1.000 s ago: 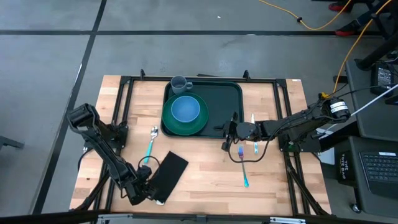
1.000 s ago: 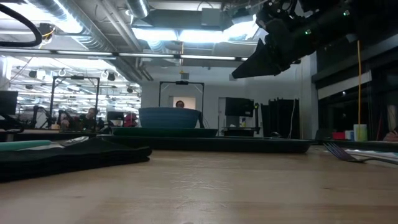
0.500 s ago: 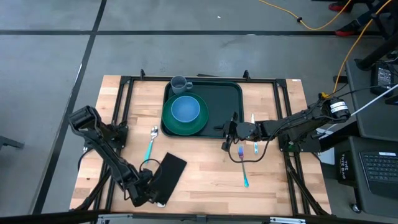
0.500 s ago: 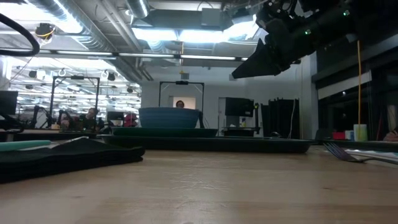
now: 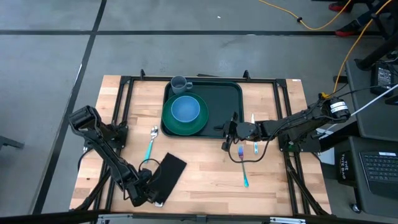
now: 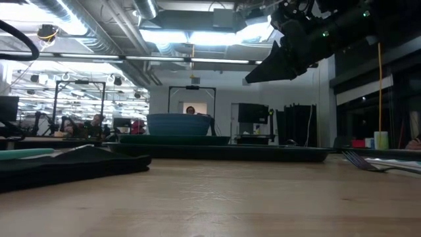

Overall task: Set up tray
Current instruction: Put the black napkin on the black tray to the right of the green plate

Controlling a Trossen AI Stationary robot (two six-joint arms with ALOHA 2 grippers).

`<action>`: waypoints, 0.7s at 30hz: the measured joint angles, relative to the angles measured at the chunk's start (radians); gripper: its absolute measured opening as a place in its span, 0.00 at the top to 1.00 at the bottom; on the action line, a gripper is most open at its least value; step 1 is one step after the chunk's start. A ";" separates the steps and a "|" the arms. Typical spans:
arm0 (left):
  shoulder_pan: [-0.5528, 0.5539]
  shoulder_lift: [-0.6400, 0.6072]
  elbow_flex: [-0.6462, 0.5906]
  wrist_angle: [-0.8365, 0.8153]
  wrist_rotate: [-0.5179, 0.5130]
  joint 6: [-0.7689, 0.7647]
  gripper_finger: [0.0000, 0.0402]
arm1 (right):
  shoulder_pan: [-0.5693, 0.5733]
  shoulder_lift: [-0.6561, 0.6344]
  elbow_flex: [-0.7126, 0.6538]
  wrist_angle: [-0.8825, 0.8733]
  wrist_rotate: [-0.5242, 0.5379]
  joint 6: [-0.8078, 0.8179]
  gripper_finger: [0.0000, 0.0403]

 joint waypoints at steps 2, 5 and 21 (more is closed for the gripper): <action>0.000 0.000 0.000 0.002 -0.001 0.000 0.75 | 0.000 0.000 0.000 -0.001 0.000 0.000 0.93; 0.000 0.001 -0.001 0.010 -0.011 0.000 0.81 | 0.000 0.000 0.000 -0.004 0.000 0.000 0.93; -0.039 0.008 -0.003 0.012 -0.289 -0.015 0.98 | 0.001 0.000 0.000 -0.015 -0.001 0.003 0.93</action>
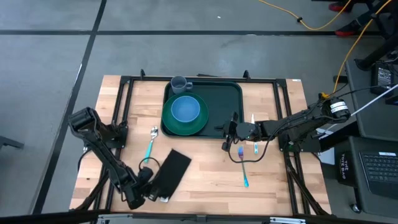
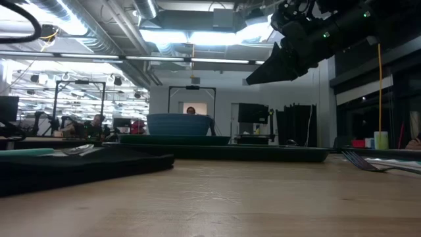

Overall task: Set up tray
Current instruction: Put the black napkin on the black tray to the right of the green plate

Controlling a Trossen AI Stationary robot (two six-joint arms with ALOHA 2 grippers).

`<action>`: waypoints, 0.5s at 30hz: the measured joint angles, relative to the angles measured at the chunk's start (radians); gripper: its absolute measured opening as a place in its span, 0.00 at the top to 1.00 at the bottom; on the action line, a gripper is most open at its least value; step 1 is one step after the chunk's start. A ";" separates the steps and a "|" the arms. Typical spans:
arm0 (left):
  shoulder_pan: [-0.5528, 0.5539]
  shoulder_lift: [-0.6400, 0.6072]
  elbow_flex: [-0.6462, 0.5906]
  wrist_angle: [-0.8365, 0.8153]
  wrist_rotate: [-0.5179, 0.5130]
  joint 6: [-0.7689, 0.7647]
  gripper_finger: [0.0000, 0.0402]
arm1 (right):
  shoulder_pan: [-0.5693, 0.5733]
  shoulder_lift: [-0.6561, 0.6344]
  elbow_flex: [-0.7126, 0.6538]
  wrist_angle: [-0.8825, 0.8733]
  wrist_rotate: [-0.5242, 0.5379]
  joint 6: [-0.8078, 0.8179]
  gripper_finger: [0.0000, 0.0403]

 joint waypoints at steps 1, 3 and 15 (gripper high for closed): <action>-0.004 0.001 -0.001 -0.001 -0.031 -0.001 0.98 | 0.000 0.000 0.000 0.000 0.000 0.000 0.93; -0.010 0.002 -0.002 0.001 -0.090 0.002 0.98 | 0.000 0.000 0.000 0.000 0.000 0.000 0.93; -0.010 0.008 -0.006 0.068 -0.406 0.103 0.98 | 0.000 0.000 0.000 0.015 0.000 0.001 0.93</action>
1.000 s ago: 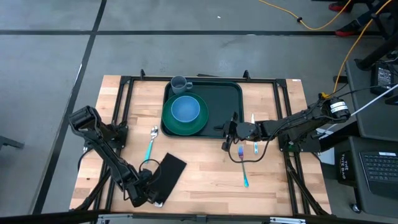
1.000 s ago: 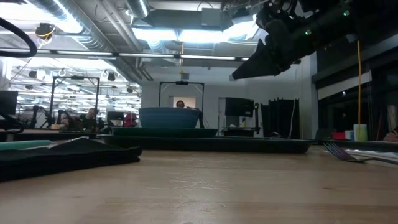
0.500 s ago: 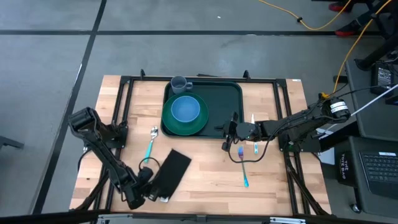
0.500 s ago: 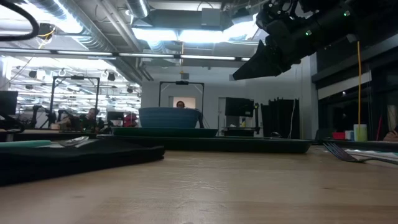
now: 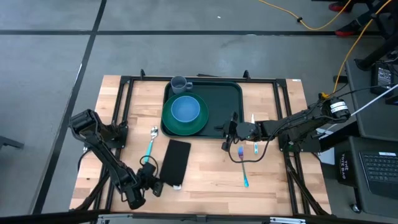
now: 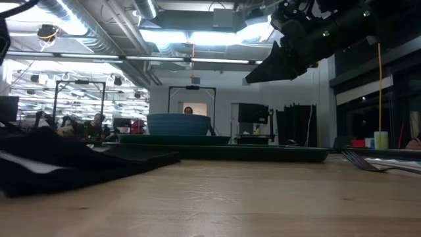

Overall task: Set up tray
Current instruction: Put the black napkin on the black tray to the right of the green plate

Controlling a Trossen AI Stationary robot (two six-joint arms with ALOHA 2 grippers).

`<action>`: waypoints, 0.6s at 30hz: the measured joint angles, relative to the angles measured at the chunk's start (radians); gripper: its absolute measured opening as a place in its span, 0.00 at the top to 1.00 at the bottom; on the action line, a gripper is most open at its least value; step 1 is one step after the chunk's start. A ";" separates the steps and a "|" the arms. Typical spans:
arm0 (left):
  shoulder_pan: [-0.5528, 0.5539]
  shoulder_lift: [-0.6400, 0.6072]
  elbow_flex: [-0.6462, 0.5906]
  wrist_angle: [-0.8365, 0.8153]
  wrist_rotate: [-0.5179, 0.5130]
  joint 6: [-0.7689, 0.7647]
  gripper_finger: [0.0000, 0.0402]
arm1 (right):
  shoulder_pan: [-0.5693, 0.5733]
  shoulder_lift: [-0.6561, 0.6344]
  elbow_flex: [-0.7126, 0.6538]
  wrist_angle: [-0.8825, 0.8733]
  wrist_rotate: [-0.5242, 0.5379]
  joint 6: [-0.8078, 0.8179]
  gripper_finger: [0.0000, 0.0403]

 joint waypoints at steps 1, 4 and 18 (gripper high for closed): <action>0.000 -0.001 0.000 0.003 -0.013 0.004 0.98 | 0.000 0.000 0.000 0.003 -0.001 0.000 0.93; 0.000 -0.001 0.000 0.014 -0.065 0.010 0.98 | 0.000 0.000 0.000 0.014 -0.013 0.000 0.93; 0.049 -0.005 0.003 0.164 -0.315 0.091 0.98 | 0.177 0.000 0.055 0.091 -0.002 -0.216 0.98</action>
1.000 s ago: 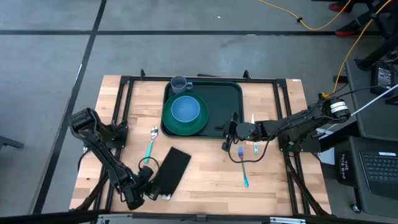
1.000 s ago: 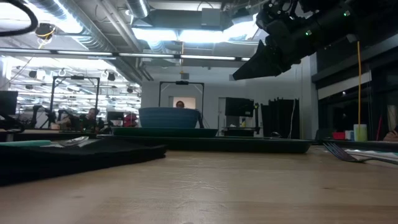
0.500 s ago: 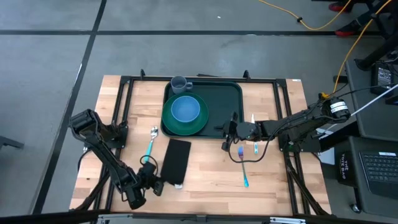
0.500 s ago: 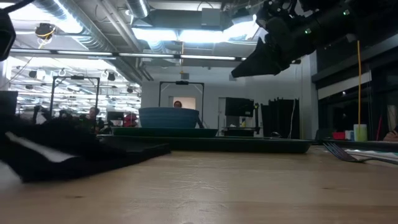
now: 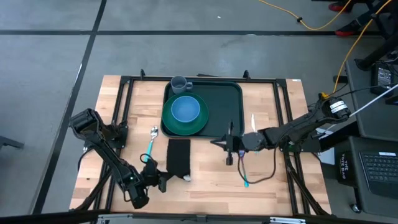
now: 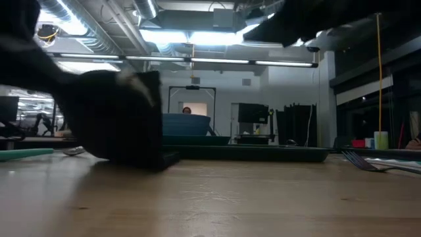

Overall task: Set up tray
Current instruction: Put the black napkin on the black tray to the right of the green plate

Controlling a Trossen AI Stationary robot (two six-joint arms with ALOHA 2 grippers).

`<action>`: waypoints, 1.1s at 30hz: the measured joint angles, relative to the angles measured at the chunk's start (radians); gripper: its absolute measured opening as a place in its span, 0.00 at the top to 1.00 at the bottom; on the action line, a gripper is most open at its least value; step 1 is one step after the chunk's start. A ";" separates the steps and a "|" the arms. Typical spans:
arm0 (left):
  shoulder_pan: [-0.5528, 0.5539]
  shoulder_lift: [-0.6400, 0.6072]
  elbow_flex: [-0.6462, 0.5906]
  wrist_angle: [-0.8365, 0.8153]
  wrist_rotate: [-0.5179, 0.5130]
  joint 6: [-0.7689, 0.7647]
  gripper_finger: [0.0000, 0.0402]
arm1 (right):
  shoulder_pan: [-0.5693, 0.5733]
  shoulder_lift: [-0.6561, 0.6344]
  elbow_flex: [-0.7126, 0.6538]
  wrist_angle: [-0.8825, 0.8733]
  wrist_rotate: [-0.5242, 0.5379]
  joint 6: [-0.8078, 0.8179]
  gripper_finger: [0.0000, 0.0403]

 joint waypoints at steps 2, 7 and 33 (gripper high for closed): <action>0.019 0.000 0.001 0.064 -0.020 0.067 0.98 | 0.022 0.000 0.017 -0.001 0.017 -0.019 0.96; 0.067 0.000 0.002 0.212 -0.021 0.277 0.98 | 0.062 0.000 0.029 -0.008 -0.010 -0.053 0.94; 0.329 -0.002 0.003 0.739 0.074 0.981 0.98 | 0.200 0.092 0.411 -0.557 0.047 -0.208 0.56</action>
